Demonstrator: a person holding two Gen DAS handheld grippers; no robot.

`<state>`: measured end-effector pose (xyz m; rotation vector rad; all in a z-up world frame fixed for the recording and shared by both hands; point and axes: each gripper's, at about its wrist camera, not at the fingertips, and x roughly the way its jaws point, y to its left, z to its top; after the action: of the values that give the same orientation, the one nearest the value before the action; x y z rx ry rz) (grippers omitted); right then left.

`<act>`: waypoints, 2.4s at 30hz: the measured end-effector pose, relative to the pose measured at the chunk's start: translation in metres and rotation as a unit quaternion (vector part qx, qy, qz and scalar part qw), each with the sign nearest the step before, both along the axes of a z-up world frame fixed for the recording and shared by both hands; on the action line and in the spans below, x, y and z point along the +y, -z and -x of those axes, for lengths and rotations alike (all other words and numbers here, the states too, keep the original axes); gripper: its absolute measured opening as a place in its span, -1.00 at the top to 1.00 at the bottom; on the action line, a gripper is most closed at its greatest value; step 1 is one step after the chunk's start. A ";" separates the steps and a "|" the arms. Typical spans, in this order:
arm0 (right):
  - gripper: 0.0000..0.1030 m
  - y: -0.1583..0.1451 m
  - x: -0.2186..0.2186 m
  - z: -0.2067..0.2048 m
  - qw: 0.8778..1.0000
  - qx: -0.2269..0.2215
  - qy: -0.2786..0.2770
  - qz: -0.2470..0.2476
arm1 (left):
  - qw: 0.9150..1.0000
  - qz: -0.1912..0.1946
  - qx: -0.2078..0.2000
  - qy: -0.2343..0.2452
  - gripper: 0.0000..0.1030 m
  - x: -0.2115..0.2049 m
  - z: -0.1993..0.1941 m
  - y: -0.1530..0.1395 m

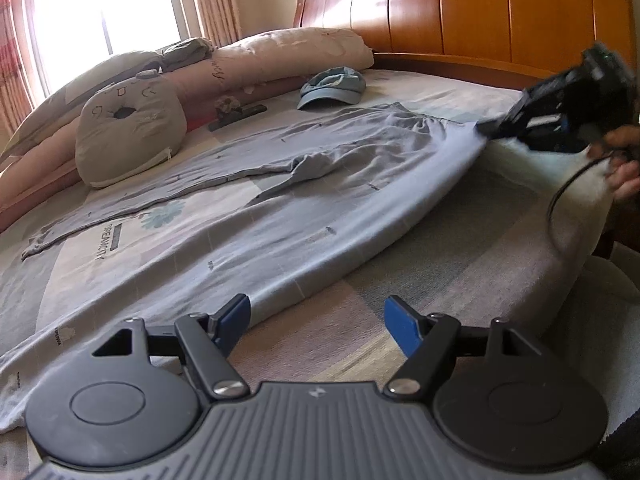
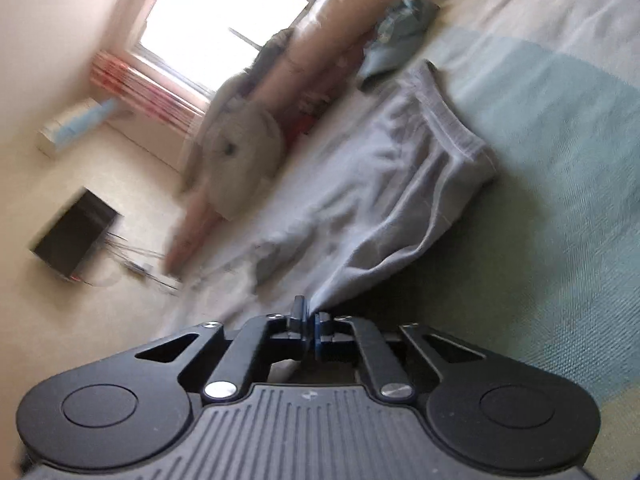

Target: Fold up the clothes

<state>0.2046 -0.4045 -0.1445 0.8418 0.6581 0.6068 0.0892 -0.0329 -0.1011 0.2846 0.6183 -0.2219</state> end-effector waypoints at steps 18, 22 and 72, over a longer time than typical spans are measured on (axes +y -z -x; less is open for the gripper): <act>-0.32 -0.045 0.105 0.048 0.860 -0.128 -0.089 0.485 | 0.992 -0.124 -0.025 0.007 -0.53 0.001 -0.006 0.006; -0.34 -0.034 0.144 0.057 0.748 -0.167 -0.119 0.631 | 0.991 -0.128 -0.026 0.019 -0.54 -0.001 -0.003 0.009; 0.94 -0.025 0.216 0.078 0.588 -0.342 -0.221 0.699 | 0.898 -0.397 -0.135 0.133 -0.63 -0.049 -0.040 0.059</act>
<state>0.1268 -0.1883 -0.1191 -1.0827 0.4047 0.5742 0.1291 -0.0818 -0.1598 1.1787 0.3630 -0.1779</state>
